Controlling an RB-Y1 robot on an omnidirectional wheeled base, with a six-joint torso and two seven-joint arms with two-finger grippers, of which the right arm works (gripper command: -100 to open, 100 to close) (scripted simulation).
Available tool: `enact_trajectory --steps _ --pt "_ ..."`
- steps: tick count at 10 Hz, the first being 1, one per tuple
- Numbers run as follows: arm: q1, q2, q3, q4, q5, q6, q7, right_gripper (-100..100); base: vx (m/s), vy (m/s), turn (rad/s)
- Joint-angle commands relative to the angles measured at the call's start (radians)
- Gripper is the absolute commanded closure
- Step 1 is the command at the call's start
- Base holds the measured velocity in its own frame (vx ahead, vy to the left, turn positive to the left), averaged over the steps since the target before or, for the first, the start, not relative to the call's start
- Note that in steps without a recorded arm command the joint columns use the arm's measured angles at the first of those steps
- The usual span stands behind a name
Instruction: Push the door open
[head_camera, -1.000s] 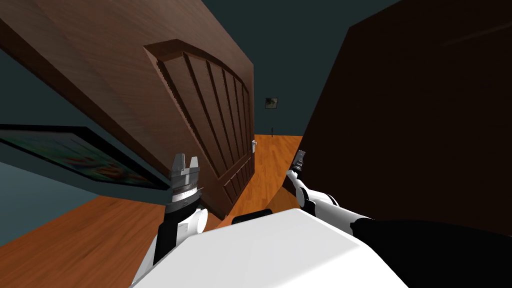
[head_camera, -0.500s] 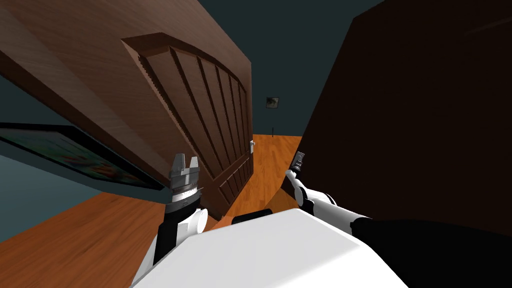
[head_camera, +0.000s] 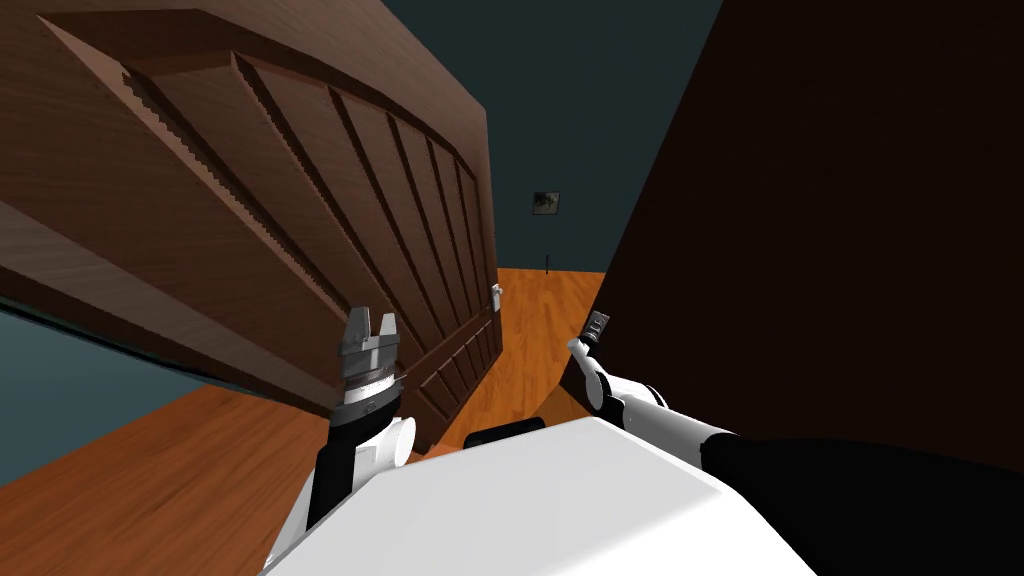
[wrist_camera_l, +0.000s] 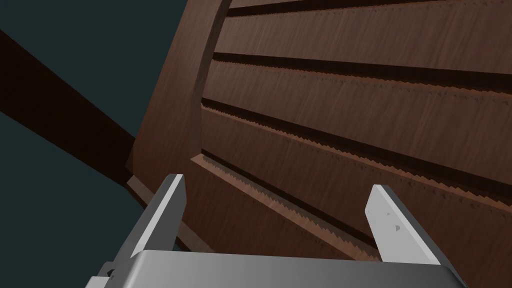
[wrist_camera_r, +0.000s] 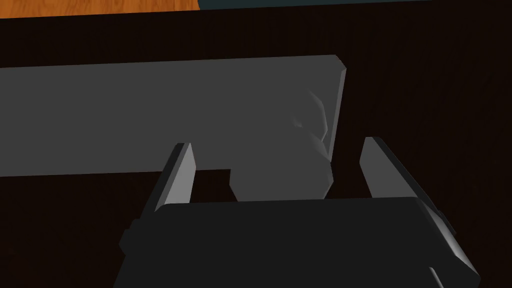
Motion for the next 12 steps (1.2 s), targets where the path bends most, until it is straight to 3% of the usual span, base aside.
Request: enact_trajectory --steps 1,6,7,9,10,11,12 --pt "0.001 0.000 0.000 -0.001 0.000 0.002 -0.001 100 -0.010 0.012 -0.014" --pt "0.001 0.000 0.000 -0.001 0.000 0.002 -0.001 100 -0.017 0.021 -0.001" --pt "-0.003 0.006 -0.021 0.003 -0.023 -0.023 0.028 100 0.091 -0.097 0.030" --pt "-0.004 0.007 -0.027 0.003 -0.030 -0.031 0.036 100 0.128 -0.133 0.027" --pt "-0.010 0.010 -0.049 0.005 -0.053 -0.059 0.066 100 0.144 -0.159 0.019" --pt "-0.010 0.010 -0.049 0.002 -0.053 -0.059 0.066 100 0.130 -0.148 0.019" --pt "-0.014 0.012 -0.064 0.006 -0.070 -0.078 0.086 100 0.142 -0.147 0.025"
